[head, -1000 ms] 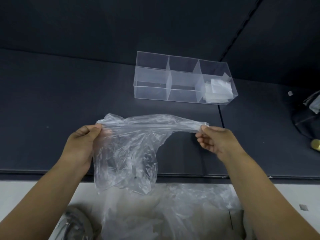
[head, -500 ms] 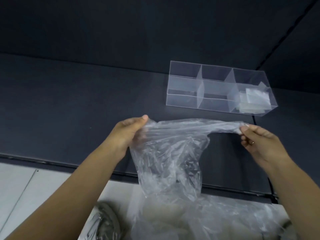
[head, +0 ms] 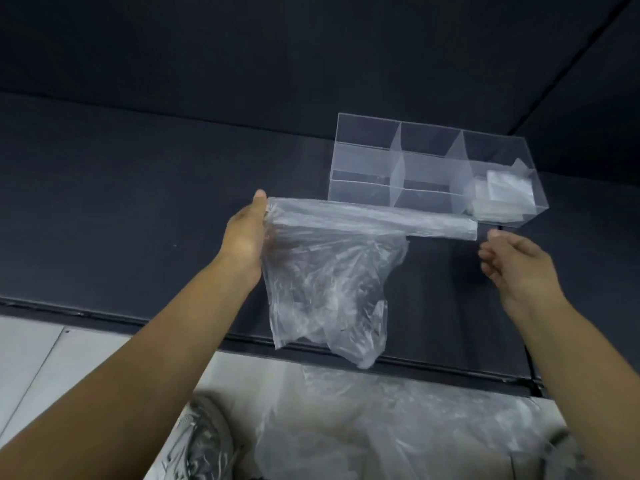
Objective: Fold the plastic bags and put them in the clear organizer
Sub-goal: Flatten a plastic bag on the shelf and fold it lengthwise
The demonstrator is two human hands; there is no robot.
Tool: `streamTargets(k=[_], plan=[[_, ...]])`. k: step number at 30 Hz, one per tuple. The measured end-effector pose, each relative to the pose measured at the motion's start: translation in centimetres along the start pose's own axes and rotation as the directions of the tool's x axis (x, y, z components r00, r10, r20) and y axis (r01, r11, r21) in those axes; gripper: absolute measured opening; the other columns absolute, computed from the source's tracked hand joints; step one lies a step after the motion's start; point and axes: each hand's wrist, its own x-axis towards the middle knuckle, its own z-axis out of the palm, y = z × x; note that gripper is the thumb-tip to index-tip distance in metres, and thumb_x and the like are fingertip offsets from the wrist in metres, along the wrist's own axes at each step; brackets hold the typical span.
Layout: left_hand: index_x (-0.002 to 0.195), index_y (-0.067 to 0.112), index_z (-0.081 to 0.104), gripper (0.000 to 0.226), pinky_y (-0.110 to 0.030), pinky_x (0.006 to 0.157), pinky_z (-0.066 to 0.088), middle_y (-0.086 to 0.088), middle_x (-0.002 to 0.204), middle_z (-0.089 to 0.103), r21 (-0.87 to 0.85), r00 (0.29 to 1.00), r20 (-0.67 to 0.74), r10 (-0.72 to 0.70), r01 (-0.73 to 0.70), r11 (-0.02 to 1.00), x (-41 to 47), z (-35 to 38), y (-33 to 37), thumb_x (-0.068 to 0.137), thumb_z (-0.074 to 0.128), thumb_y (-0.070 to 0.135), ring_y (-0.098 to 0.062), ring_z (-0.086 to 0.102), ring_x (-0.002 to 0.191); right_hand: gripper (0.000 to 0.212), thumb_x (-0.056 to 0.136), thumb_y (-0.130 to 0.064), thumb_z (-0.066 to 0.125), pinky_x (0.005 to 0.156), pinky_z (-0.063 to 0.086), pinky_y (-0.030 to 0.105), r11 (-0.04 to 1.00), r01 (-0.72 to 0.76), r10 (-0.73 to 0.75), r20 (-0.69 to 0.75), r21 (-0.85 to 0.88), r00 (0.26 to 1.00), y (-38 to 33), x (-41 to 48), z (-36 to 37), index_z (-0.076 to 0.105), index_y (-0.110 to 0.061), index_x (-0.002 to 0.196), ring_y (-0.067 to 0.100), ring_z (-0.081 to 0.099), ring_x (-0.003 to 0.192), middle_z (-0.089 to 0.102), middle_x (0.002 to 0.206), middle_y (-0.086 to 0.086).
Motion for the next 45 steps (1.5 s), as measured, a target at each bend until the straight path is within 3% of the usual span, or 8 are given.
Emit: streamTargets(k=[6, 10, 20, 25, 30, 33, 36, 45], plan=[[0.097, 0.018, 0.053, 0.028, -0.025, 0.073, 0.049, 0.005, 0.097, 0.064, 0.079, 0.997, 0.066, -0.038, 0.032, 0.996, -3.8, -4.6, -2.3, 0.094, 0.053, 0.045, -0.008, 0.064, 0.087, 0.042, 0.074, -0.065, 0.064, 0.083, 0.05, 0.017, 0.963, 0.17, -0.03, 0.548, -0.207, 0.836, 0.3, -10.5, 1.1, 0.069, -0.039, 0.106, -0.004, 0.061, 0.098, 0.067, 0.108, -0.016], [0.099, 0.01, 0.062, 0.031, -0.035, 0.069, 0.057, -0.013, 0.101, 0.069, 0.114, 0.97, 0.093, -0.223, 0.212, 0.971, -7.6, -7.4, -4.6, 0.086, 0.064, 0.038, -0.025, 0.07, 0.087, 0.043, 0.069, -0.063, 0.072, 0.092, 0.045, 0.02, 0.947, 0.13, 0.117, 0.693, -0.292, 0.711, 1.7, -15.0, 3.5, 0.065, -0.048, 0.108, 0.003, 0.058, 0.106, 0.059, 0.115, -0.007], [0.083, 0.004, 0.069, 0.015, -0.022, 0.049, 0.054, -0.01, 0.071, 0.073, 0.03, 0.942, 0.14, -0.304, 0.303, 0.952, -8.0, -6.9, -6.0, 0.083, 0.067, 0.019, -0.018, 0.072, 0.062, 0.015, 0.088, -0.011, 0.066, 0.071, 0.047, 0.011, 0.892, 0.281, -0.187, 0.277, -0.354, 0.942, 5.1, -12.8, 3.2, 0.07, -0.025, 0.085, 0.001, 0.065, 0.077, 0.071, 0.085, -0.008], [0.081, 0.004, 0.065, 0.014, -0.021, 0.047, 0.054, -0.01, 0.066, 0.072, 0.056, 0.958, 0.102, -0.27, 0.265, 0.963, -7.3, -7.7, -6.4, 0.086, 0.065, 0.016, -0.018, 0.071, 0.058, 0.028, 0.089, -0.008, 0.065, 0.069, 0.048, 0.014, 0.773, 0.332, -0.39, 0.009, -0.54, 0.921, 5.2, -9.7, -1.8, 0.06, -0.026, 0.109, 0.002, 0.058, 0.073, 0.063, 0.086, -0.003], [0.094, -0.003, 0.068, 0.028, -0.022, 0.051, 0.055, -0.019, 0.083, 0.073, 0.215, 0.943, 0.199, -0.268, 0.225, 0.95, -7.7, -8.0, -6.6, 0.082, 0.067, 0.021, -0.026, 0.073, 0.071, 0.056, 0.085, -0.012, 0.071, 0.071, 0.054, 0.023, 0.858, 0.141, -0.101, 0.106, -0.493, 0.989, 5.1, -8.8, -4.6, 0.044, -0.019, 0.133, 0.012, 0.068, 0.076, 0.068, 0.086, 0.001], [0.094, -0.001, 0.067, 0.043, -0.023, 0.052, 0.055, -0.019, 0.084, 0.073, 0.278, 0.951, 0.185, -0.248, 0.191, 0.941, -7.7, -8.1, -5.8, 0.071, 0.07, 0.035, -0.028, 0.073, 0.075, 0.061, 0.082, -0.007, 0.069, 0.077, 0.059, 0.029, 0.979, -0.204, 0.196, 0.289, -0.003, 0.937, 4.7, -8.7, -5.9, 0.041, -0.023, 0.133, 0.025, 0.07, 0.097, 0.071, 0.103, 0.016], [0.091, -0.005, 0.062, 0.034, -0.023, 0.048, 0.055, -0.021, 0.077, 0.072, 0.264, 0.973, 0.113, -0.199, 0.163, 0.951, -7.2, -7.6, -5.6, 0.084, 0.067, 0.028, -0.028, 0.072, 0.066, 0.048, 0.079, -0.025, 0.066, 0.08, 0.058, 0.038, 0.819, -0.5, 0.349, 0.447, 0.282, 0.824, 4.2, -8.5, -5.8, 0.049, -0.019, 0.124, 0.031, 0.065, 0.109, 0.066, 0.12, 0.017], [0.082, 0.0, 0.063, 0.019, -0.023, 0.046, 0.054, -0.016, 0.063, 0.07, 0.239, 0.988, 0.056, -0.147, 0.129, 0.962, -6.6, -7.4, -6.2, 0.09, 0.063, 0.016, -0.027, 0.071, 0.059, 0.005, 0.088, -0.008, 0.066, 0.044, 0.05, 0.018, 0.901, -0.407, 0.413, -0.014, 0.15, 0.911, 3.4, -6.1, -1.9, 0.061, -0.01, 0.09, 0.011, 0.068, 0.052, 0.069, 0.062, 0.003]])
